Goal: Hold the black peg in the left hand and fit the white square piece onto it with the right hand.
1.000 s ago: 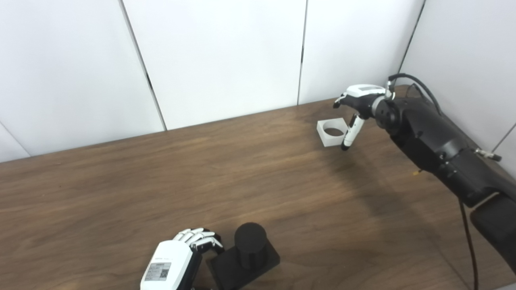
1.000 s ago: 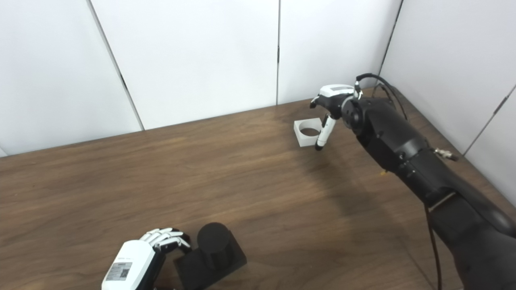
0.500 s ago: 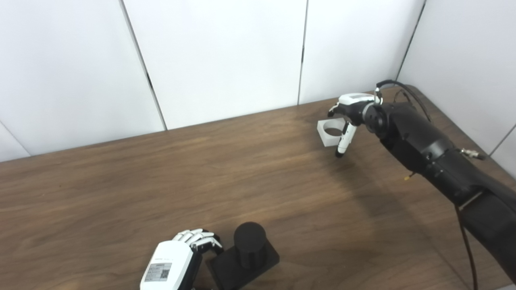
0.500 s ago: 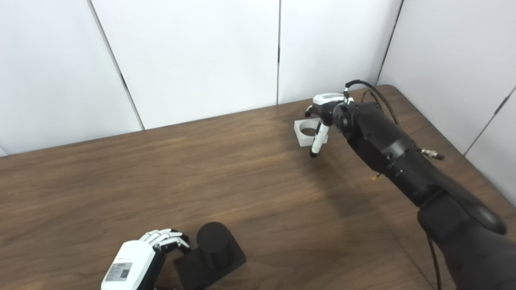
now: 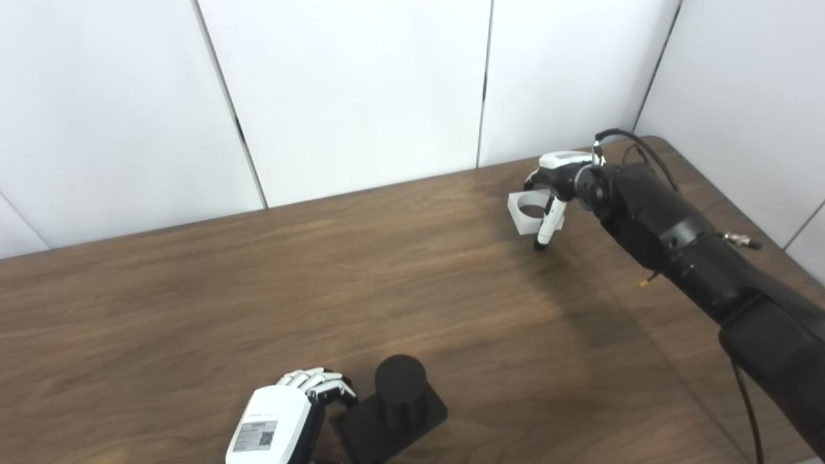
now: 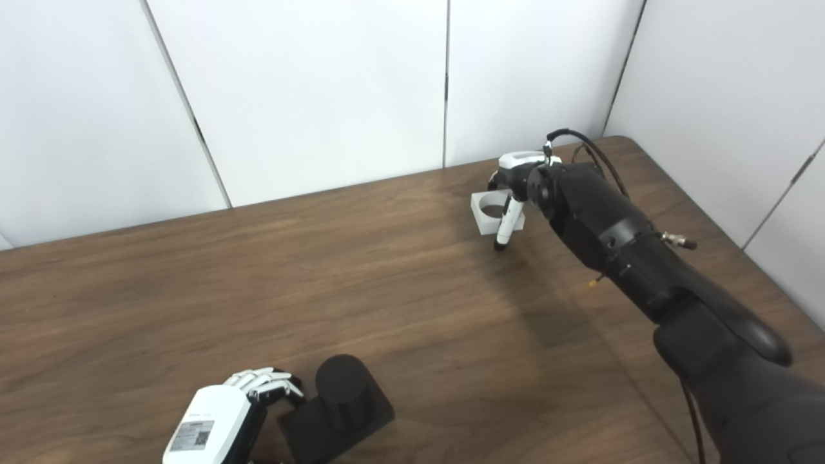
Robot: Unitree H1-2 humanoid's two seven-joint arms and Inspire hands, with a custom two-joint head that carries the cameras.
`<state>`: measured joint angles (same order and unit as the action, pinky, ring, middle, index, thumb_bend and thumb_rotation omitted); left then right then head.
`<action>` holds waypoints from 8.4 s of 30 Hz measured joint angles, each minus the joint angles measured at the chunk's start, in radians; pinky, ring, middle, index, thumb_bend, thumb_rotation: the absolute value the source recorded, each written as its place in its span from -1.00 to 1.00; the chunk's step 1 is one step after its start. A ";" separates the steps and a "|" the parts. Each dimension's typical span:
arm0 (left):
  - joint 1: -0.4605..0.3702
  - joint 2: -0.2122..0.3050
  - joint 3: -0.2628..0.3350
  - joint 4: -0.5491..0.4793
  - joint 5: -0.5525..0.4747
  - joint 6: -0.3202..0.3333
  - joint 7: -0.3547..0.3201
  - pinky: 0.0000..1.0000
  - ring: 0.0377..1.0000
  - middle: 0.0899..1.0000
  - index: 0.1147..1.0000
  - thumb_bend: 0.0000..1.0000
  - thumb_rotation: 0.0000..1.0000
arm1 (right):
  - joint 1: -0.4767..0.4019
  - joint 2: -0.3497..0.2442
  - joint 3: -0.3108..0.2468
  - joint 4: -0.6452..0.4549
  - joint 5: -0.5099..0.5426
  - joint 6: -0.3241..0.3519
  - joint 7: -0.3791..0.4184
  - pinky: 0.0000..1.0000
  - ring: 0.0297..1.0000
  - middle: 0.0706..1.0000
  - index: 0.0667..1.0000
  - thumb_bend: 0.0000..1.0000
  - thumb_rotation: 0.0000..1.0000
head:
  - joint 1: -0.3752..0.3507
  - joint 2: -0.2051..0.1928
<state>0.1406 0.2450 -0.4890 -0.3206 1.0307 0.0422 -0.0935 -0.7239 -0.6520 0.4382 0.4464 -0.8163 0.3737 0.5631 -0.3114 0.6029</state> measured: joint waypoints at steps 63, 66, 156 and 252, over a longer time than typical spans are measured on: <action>-0.088 -0.095 -0.053 0.097 0.056 0.034 0.000 0.65 0.60 0.44 -0.16 0.04 -0.90 | 0.070 -0.037 -0.123 -1.164 0.168 -0.174 0.464 0.73 0.74 0.45 -0.11 0.05 -0.74 | 0.141 0.123; -0.091 -0.101 -0.057 0.100 0.061 0.041 0.000 0.67 0.61 0.44 -0.16 0.04 -0.90 | 0.067 -0.023 -0.125 -1.186 0.170 -0.167 0.496 0.73 0.73 0.43 -0.11 0.05 -0.74 | 0.144 0.130; -0.088 -0.121 -0.079 0.060 0.109 0.105 -0.067 0.69 0.61 0.44 -0.16 0.04 -0.90 | 0.289 0.135 -0.082 -1.072 0.097 -0.198 0.447 0.67 0.73 0.45 -0.11 0.05 -0.74 | 0.184 0.178; 0.015 -0.065 0.273 -0.098 -0.326 0.072 -0.037 0.58 0.87 0.99 1.00 1.00 0.99 | 0.414 0.205 -0.338 -0.964 0.436 0.017 0.249 0.81 0.88 0.94 1.00 0.62 1.00 | 0.290 0.144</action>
<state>0.1561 0.1798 -0.2158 -0.4188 0.7051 0.1139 -0.1306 -0.3099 -0.4474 0.1002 -0.5179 -0.3805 0.3910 0.8123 -0.0214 0.7471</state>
